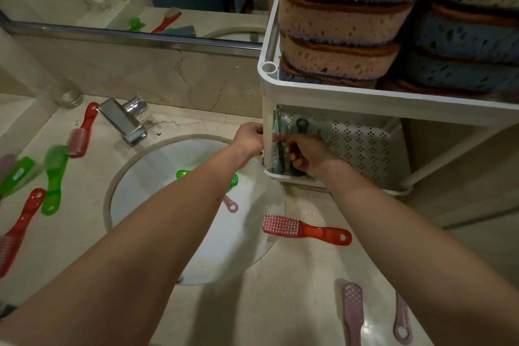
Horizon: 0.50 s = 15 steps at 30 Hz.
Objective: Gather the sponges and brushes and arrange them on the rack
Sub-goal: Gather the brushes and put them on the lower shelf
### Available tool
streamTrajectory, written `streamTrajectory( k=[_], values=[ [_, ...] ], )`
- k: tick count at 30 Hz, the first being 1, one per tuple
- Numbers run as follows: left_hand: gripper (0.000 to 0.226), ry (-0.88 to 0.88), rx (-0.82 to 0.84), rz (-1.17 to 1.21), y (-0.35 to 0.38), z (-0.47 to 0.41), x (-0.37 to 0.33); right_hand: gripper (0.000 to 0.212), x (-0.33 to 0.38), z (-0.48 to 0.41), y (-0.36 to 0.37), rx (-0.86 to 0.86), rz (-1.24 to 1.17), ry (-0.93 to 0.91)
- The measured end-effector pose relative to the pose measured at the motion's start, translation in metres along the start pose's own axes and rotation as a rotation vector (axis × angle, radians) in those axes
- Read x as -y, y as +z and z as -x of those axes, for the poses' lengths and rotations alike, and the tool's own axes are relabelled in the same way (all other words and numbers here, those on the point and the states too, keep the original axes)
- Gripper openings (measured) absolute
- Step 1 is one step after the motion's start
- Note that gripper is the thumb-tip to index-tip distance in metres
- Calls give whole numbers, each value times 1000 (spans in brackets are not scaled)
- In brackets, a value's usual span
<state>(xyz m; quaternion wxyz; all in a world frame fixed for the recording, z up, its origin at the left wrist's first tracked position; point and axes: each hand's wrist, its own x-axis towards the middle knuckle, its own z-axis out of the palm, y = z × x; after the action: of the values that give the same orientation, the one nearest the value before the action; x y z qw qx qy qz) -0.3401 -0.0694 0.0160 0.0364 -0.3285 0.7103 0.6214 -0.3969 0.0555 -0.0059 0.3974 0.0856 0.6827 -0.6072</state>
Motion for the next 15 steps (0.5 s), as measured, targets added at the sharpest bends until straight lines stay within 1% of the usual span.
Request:
streamTrajectory(
  k=[4, 6, 7, 10, 12, 15],
  values=[
    [17, -37, -43, -47, 2, -5, -4, 25, 1, 3, -2, 28, 3, -20],
    [14, -56, -64, -39, 3, -8, -4, 15, 1, 4, -1, 37, 27, -33],
    [13, -63, -66, -30, 4, -9, -5, 15, 1, 5, 0, 19, 49, -46],
    [12, -71, -54, 15, 4, -9, -6, 26, 0, 4, -1, -77, 170, -112],
    [15, -63, -33, -8, 3, -9, -6, 28, -2, 5, -3, -81, 252, -110],
    [17, -59, -15, -44, 3, -9, -5, 27, -4, 5, -3, -62, 315, -94]
  ],
)
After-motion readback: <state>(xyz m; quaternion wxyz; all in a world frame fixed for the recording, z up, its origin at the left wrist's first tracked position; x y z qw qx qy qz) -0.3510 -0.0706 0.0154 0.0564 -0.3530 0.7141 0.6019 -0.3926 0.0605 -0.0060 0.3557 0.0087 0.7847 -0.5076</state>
